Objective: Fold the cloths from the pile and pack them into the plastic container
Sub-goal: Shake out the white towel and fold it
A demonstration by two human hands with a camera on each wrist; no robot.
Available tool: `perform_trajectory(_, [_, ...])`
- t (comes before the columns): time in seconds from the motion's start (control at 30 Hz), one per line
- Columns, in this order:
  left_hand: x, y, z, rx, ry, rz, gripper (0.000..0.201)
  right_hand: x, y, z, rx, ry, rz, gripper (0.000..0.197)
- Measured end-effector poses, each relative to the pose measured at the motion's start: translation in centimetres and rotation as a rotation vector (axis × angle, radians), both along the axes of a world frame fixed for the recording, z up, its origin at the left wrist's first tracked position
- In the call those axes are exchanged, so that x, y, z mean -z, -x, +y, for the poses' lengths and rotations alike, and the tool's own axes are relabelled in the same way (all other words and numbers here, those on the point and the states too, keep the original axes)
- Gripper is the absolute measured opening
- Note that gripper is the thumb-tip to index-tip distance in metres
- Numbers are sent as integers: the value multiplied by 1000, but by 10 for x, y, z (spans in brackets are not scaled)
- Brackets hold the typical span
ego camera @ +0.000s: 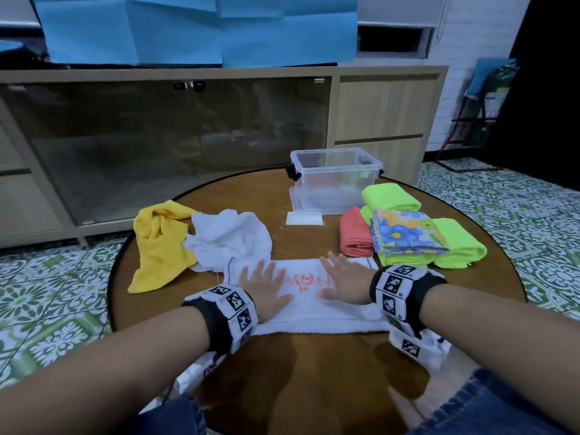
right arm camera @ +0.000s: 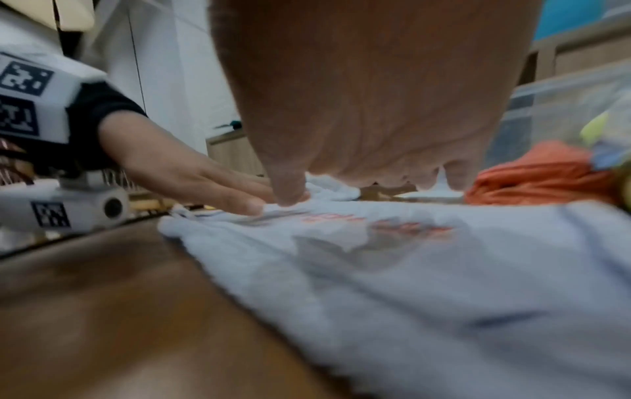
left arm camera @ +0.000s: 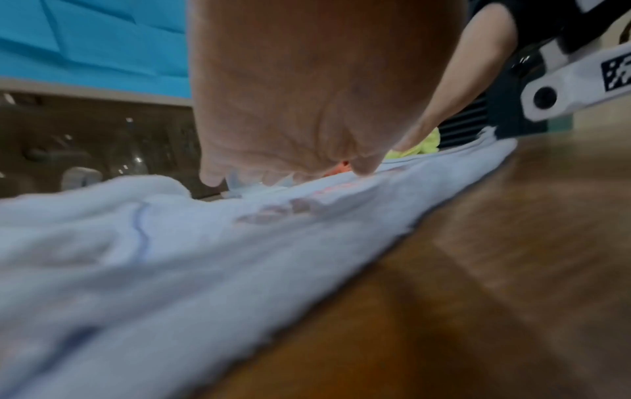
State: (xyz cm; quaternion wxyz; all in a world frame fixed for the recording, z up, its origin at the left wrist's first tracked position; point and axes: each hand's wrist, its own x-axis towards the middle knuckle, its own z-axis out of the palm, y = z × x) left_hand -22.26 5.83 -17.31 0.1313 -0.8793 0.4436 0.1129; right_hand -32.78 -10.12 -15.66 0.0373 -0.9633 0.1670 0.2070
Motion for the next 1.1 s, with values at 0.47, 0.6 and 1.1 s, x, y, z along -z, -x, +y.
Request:
perform_trajectory(0.47, [-1, -25, 37, 86, -281, 176, 131, 11, 35, -10, -137, -2, 204, 101])
perform_trajectory(0.6, [-17, -33, 51, 64, -216, 186, 100, -18, 43, -21, -141, 5, 243, 93])
perform_trajectory(1.1, [-16, -10, 43, 255, 39, 46, 25, -6, 43, 12, -180, 243, 98, 47])
